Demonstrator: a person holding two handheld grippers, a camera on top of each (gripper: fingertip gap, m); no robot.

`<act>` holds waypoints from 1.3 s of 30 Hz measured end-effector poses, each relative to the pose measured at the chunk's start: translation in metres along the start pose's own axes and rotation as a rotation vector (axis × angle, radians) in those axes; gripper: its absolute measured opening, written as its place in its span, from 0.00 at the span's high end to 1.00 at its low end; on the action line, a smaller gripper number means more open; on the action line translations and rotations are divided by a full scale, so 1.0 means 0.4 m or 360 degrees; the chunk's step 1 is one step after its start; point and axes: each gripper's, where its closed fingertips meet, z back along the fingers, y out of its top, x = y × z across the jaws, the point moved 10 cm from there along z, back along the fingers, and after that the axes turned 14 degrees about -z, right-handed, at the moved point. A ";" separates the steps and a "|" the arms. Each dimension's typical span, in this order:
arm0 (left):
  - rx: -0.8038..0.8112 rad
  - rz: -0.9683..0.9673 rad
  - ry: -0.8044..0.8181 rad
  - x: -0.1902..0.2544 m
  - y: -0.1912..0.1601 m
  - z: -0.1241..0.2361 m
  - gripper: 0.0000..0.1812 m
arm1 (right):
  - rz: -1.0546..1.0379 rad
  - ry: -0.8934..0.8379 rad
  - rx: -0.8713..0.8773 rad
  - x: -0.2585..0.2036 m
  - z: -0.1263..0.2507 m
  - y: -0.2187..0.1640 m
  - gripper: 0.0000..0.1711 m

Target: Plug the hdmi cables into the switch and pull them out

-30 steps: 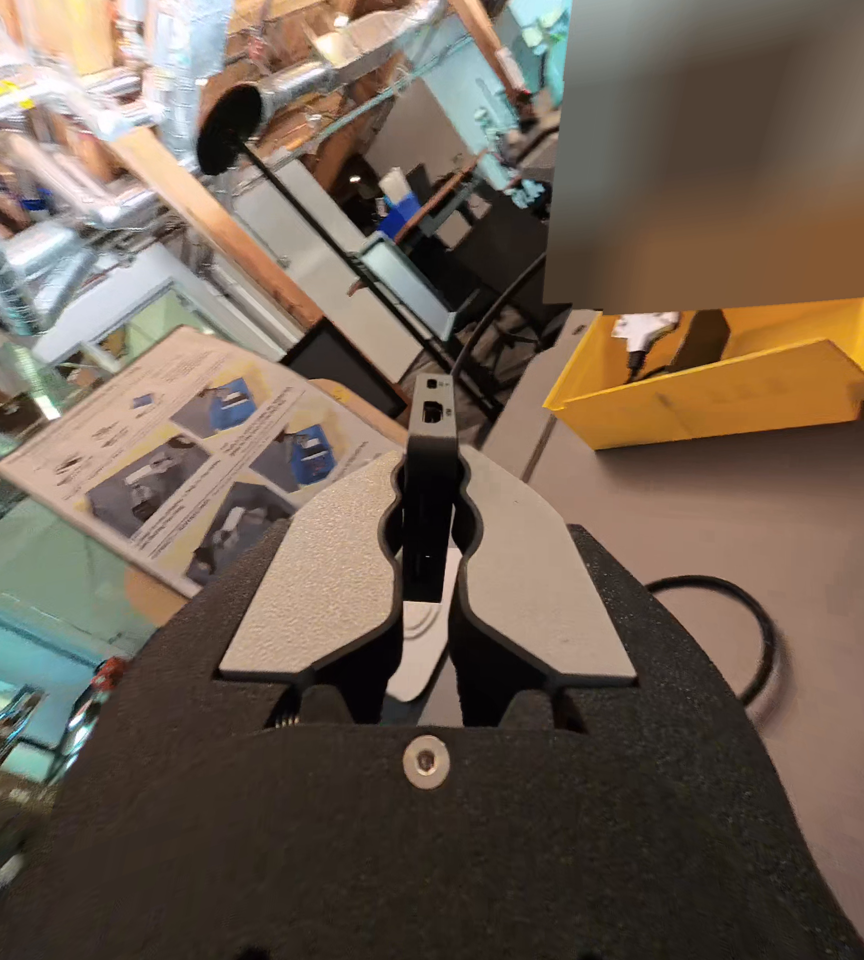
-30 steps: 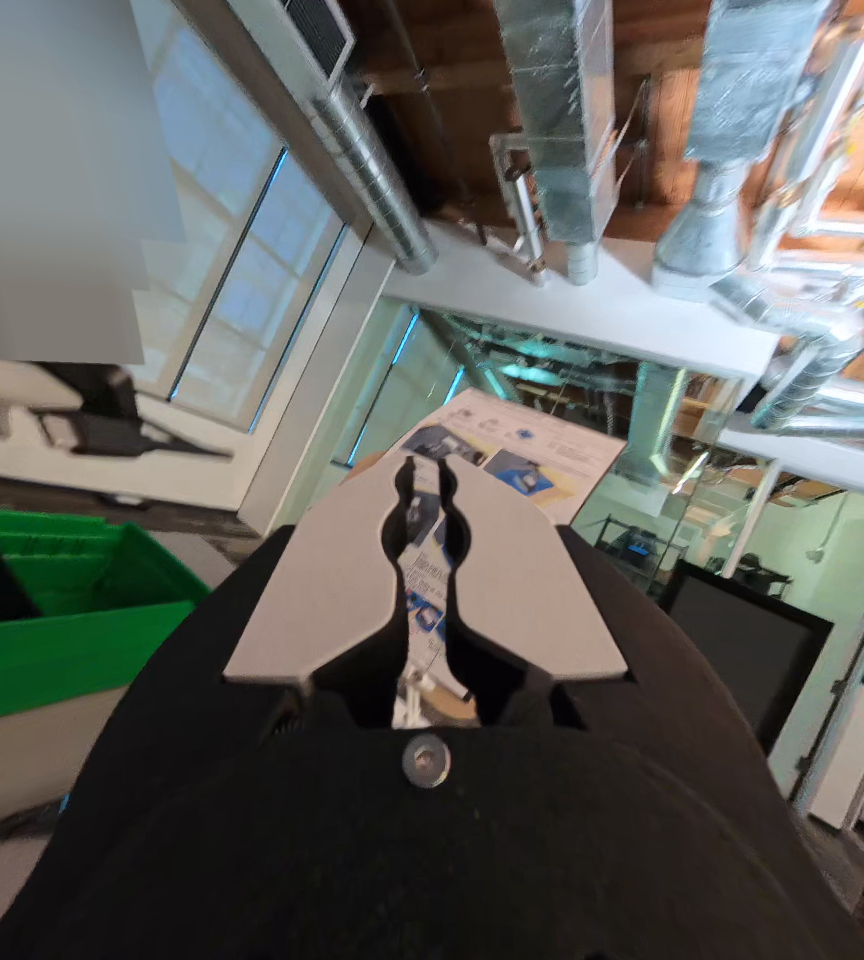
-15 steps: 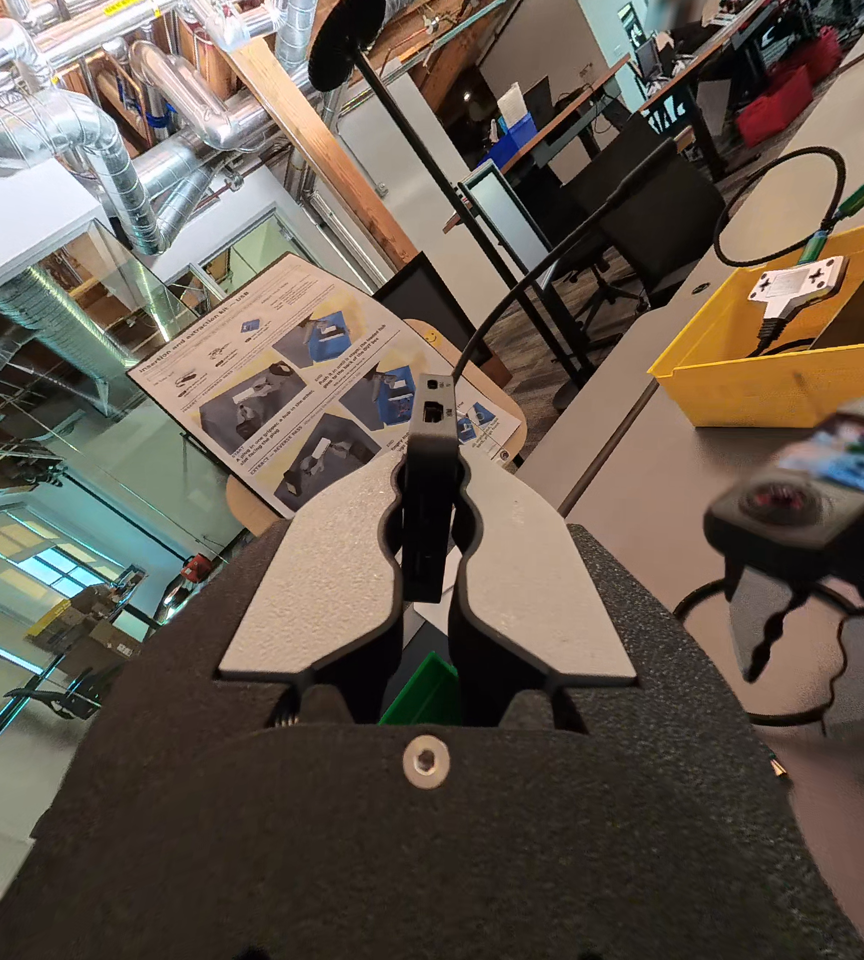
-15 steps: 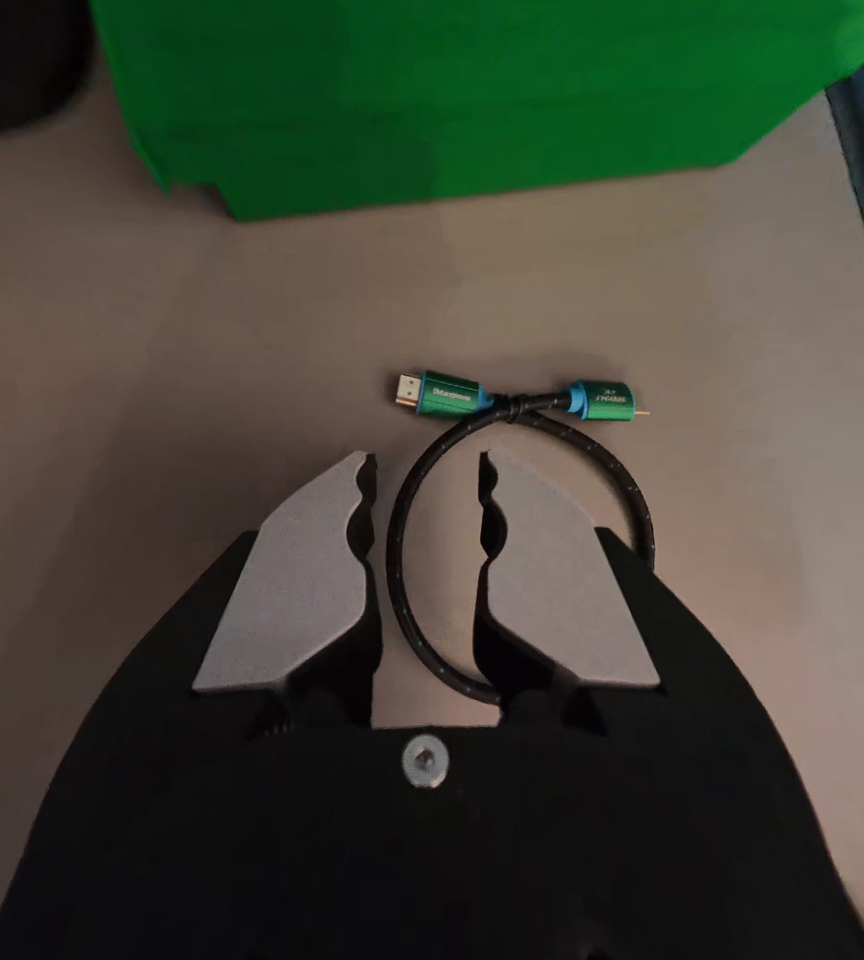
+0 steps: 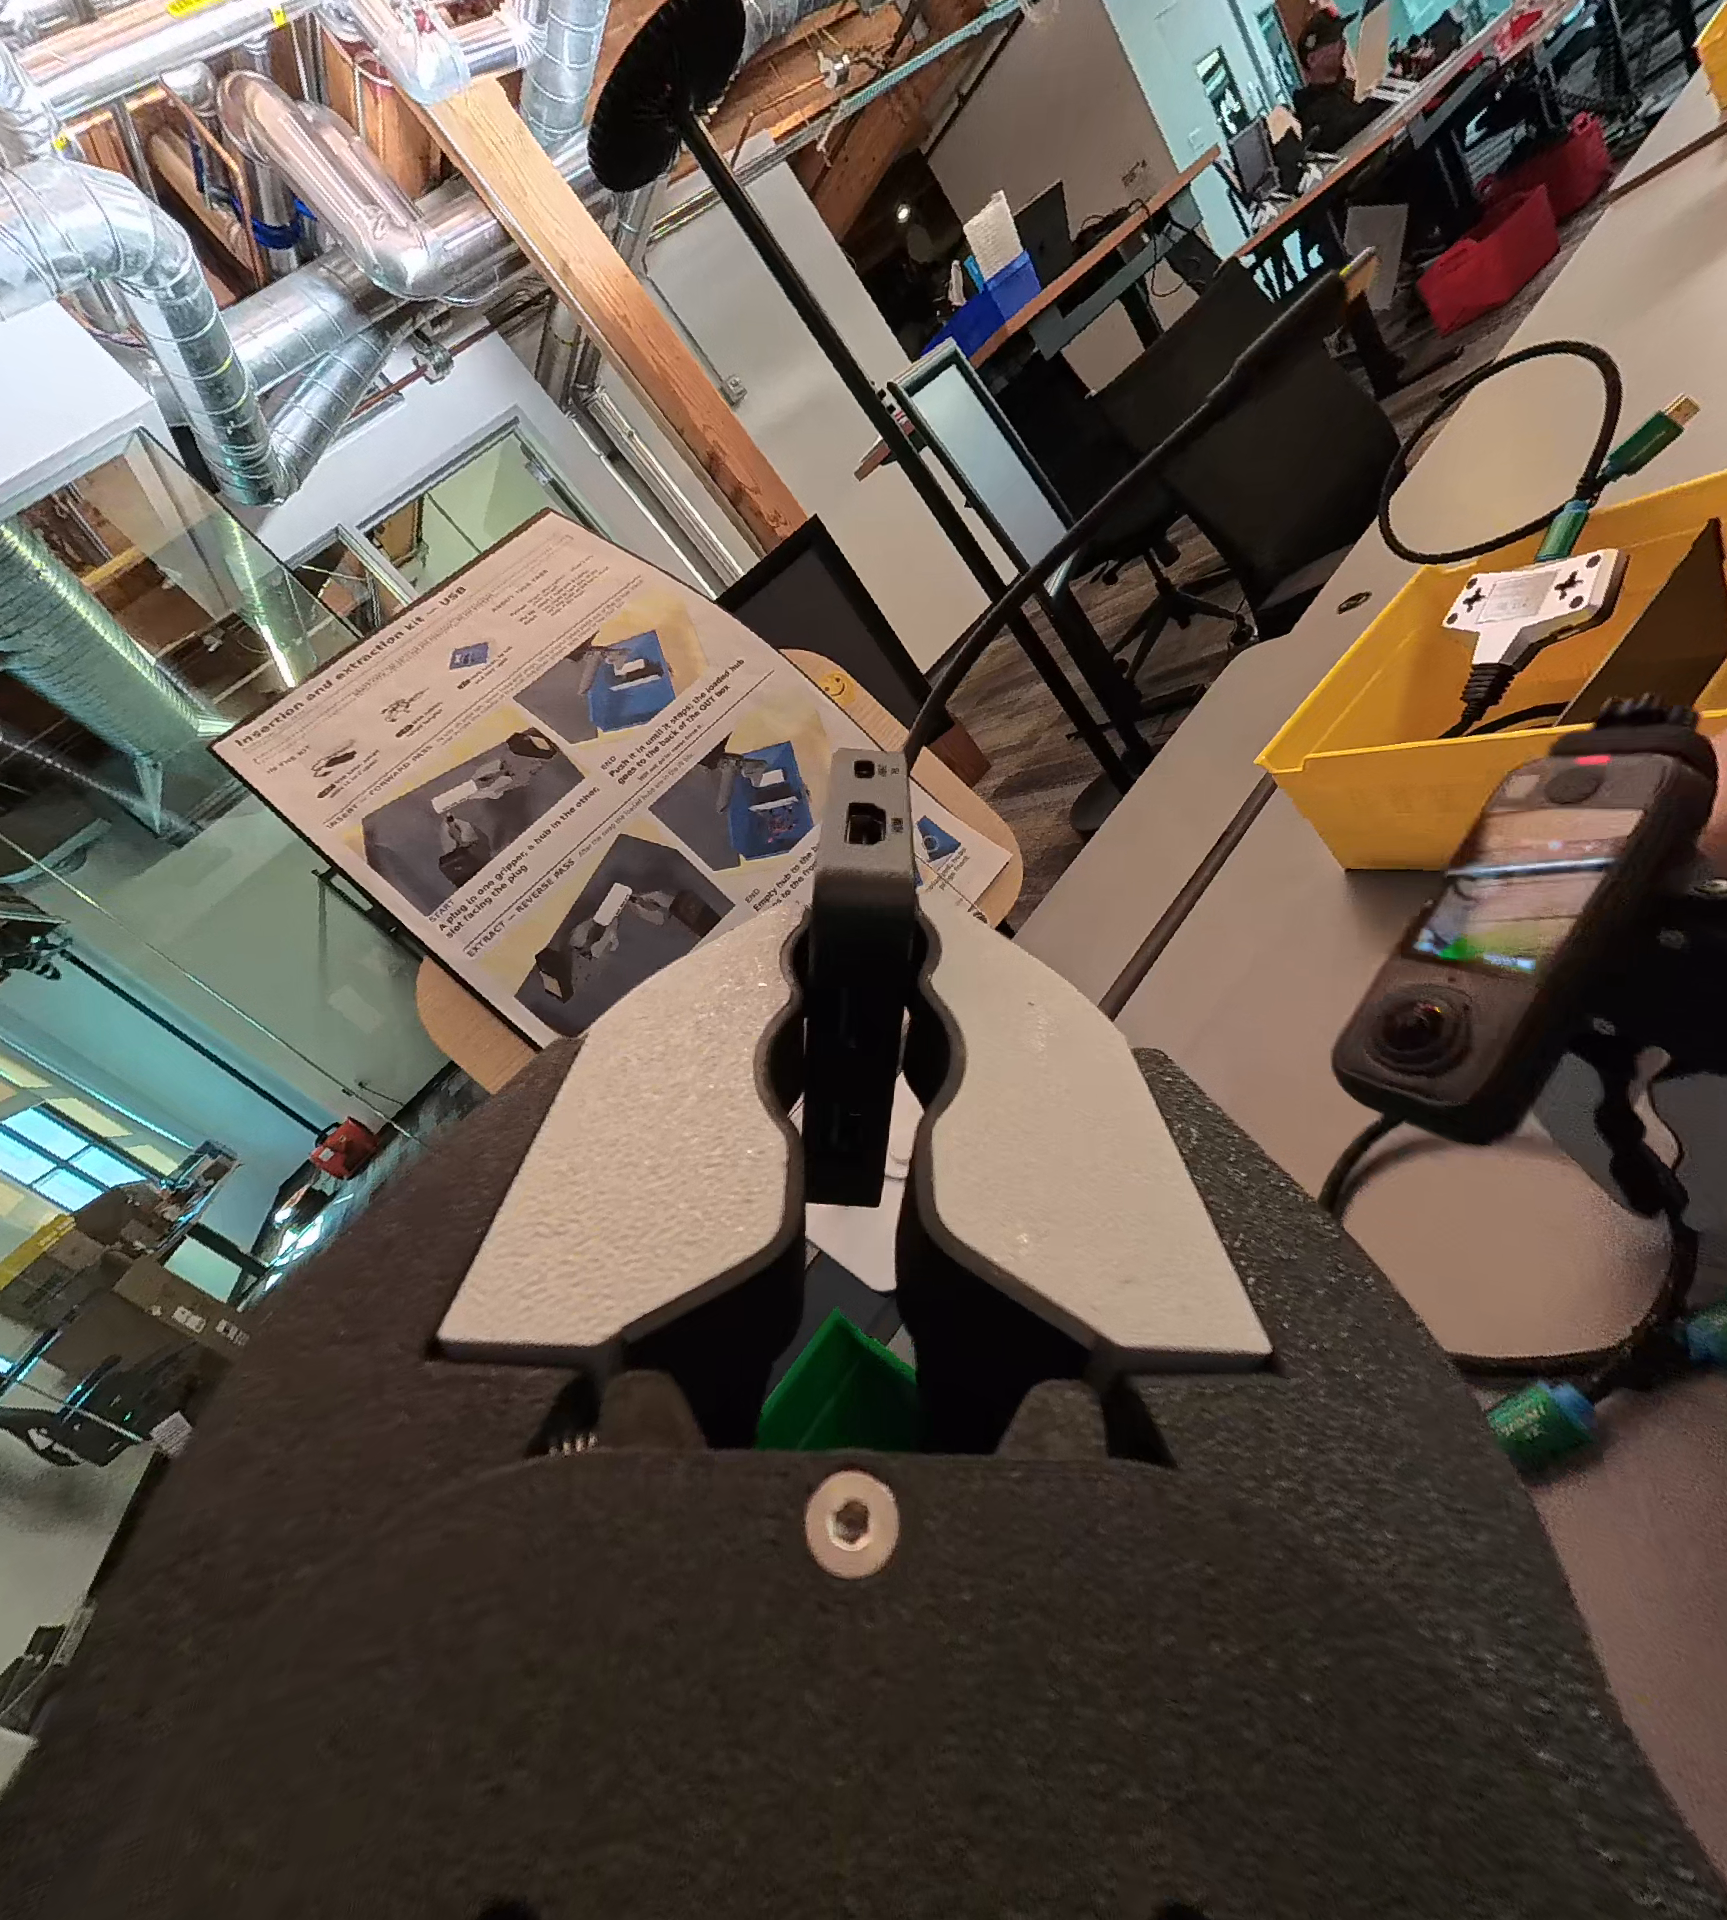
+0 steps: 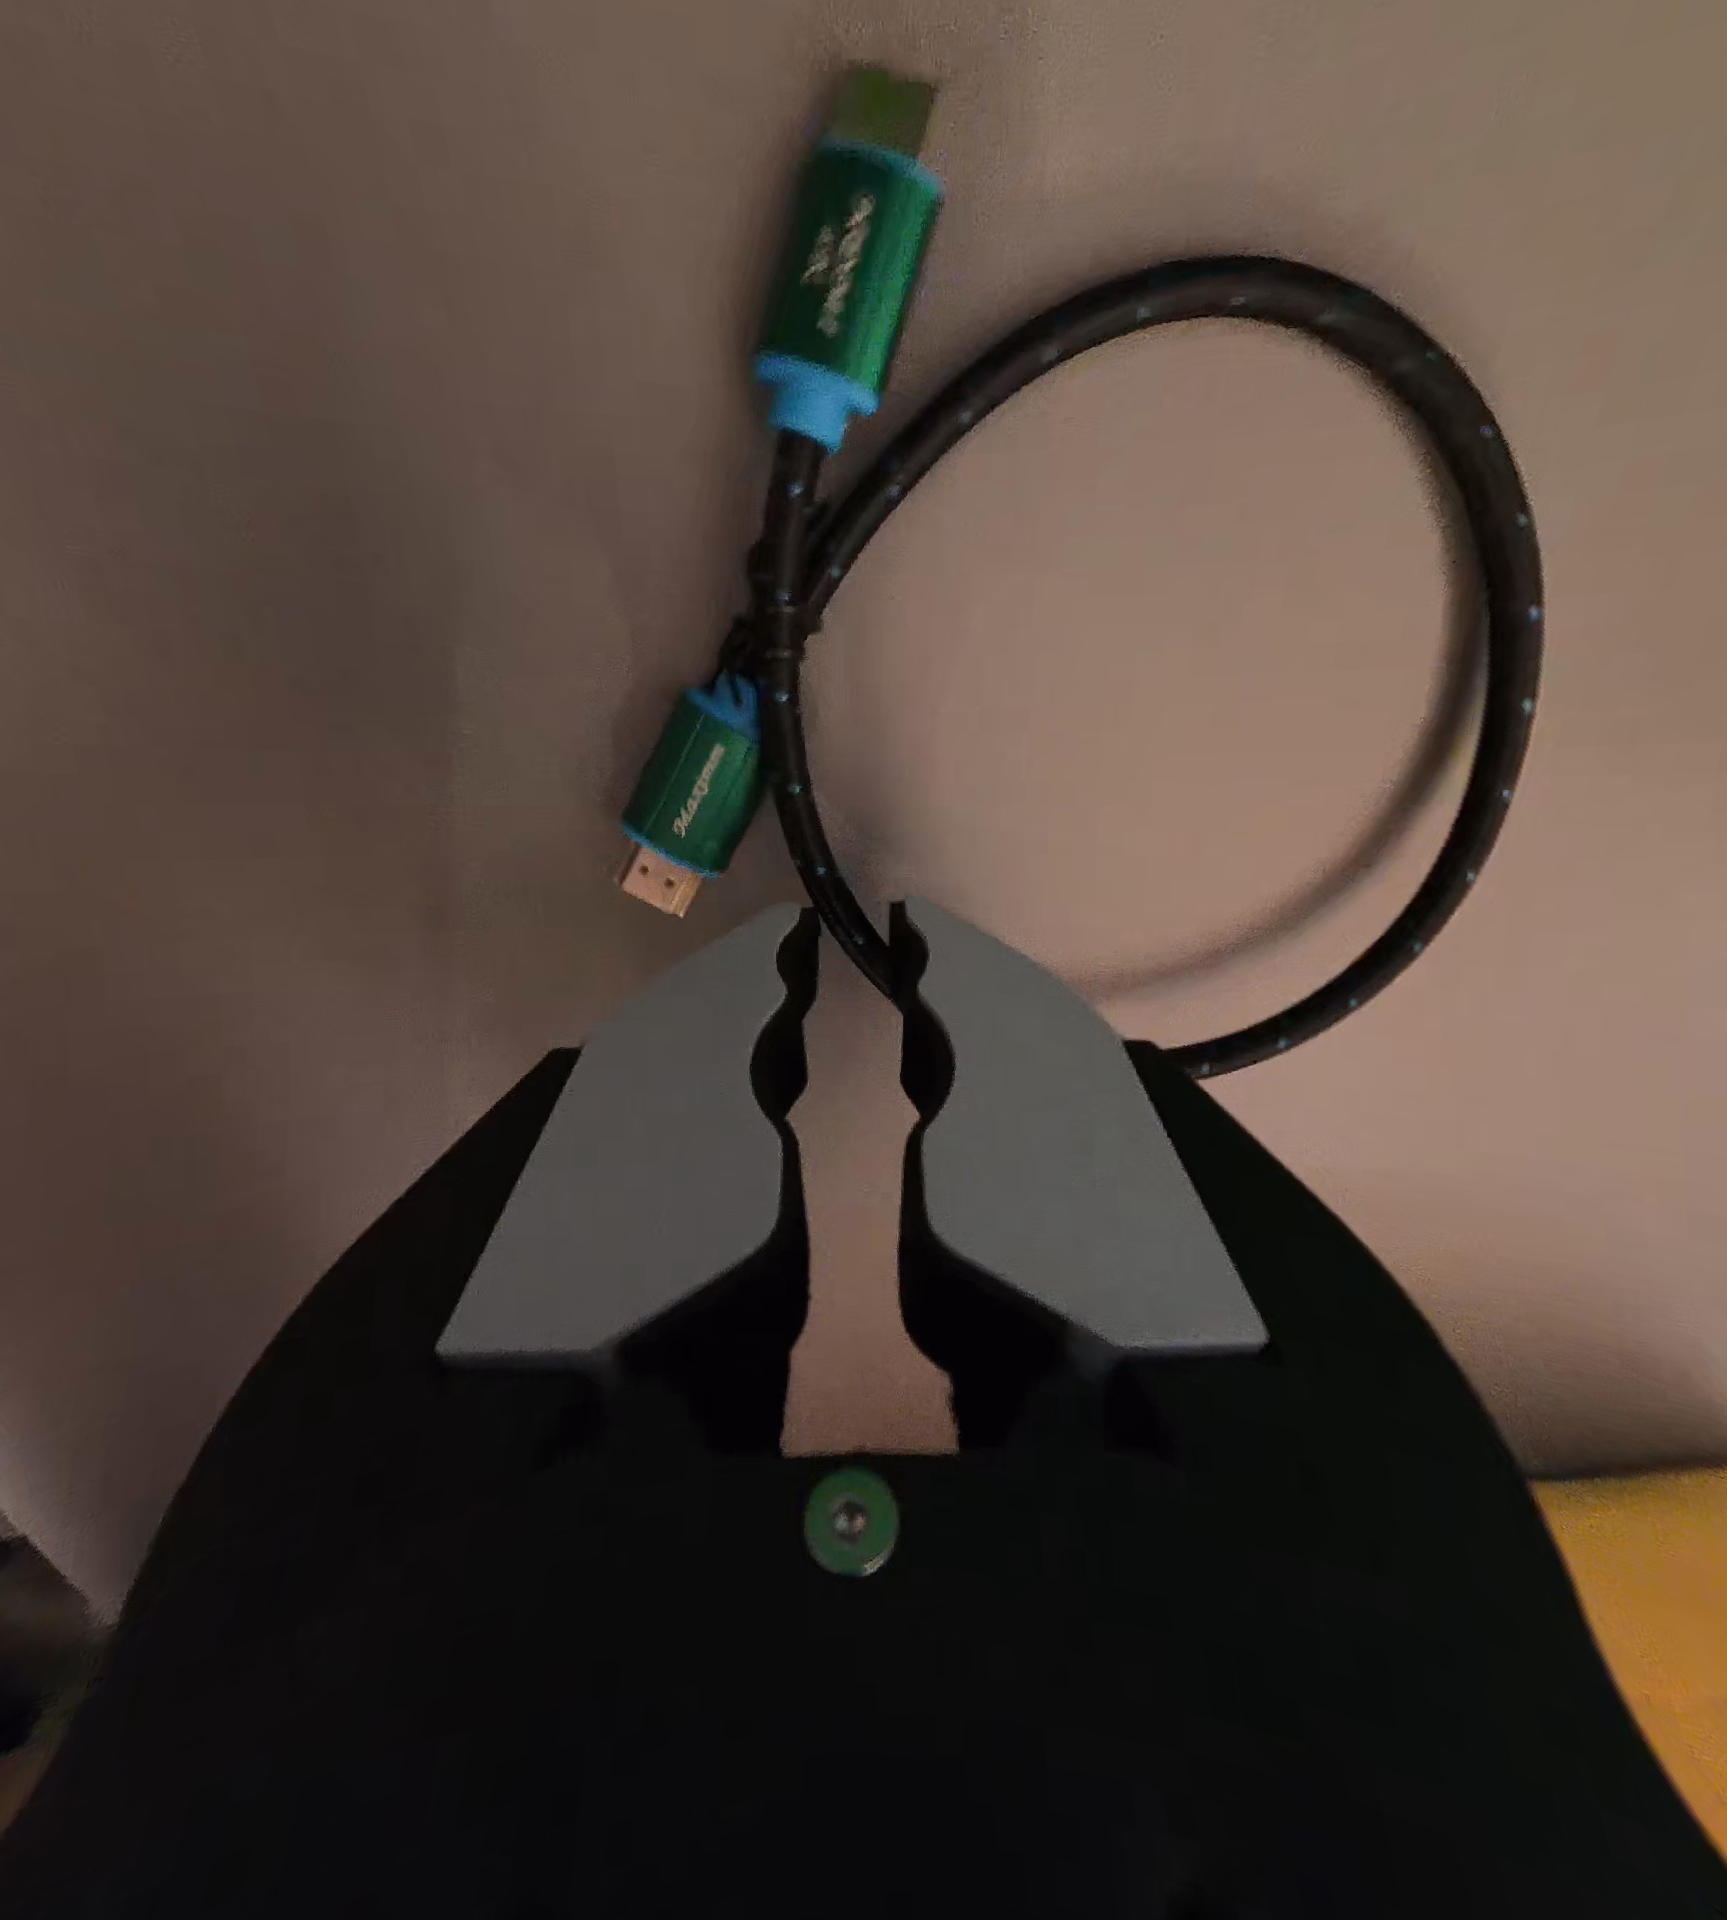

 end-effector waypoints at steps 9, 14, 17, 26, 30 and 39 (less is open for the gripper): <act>-0.0020 0.0016 0.0008 -0.003 -0.004 0.000 0.92 | 0.0248 -0.0211 0.0683 -0.087 0.014 0.094 0.85; -0.0022 0.0028 -0.0002 -0.001 -0.006 -0.004 0.92 | 0.0206 -0.0333 0.0490 -0.125 -0.036 0.102 0.87; -0.0038 0.0019 -0.0012 0.002 -0.008 -0.009 0.92 | 0.0106 -0.0448 0.0448 -0.106 -0.056 0.102 0.88; -0.0037 0.0038 0.0015 0.000 -0.015 -0.014 0.92 | 0.0211 -0.0339 0.0605 -0.076 -0.055 0.093 0.91; -0.0041 0.0051 0.0037 -0.006 -0.019 -0.006 0.92 | 0.0149 -0.0311 0.0668 -0.079 -0.066 0.089 0.89; -0.0056 0.0051 0.0020 -0.003 -0.024 -0.012 0.92 | 0.0139 -0.0455 0.0842 -0.086 -0.060 0.048 0.90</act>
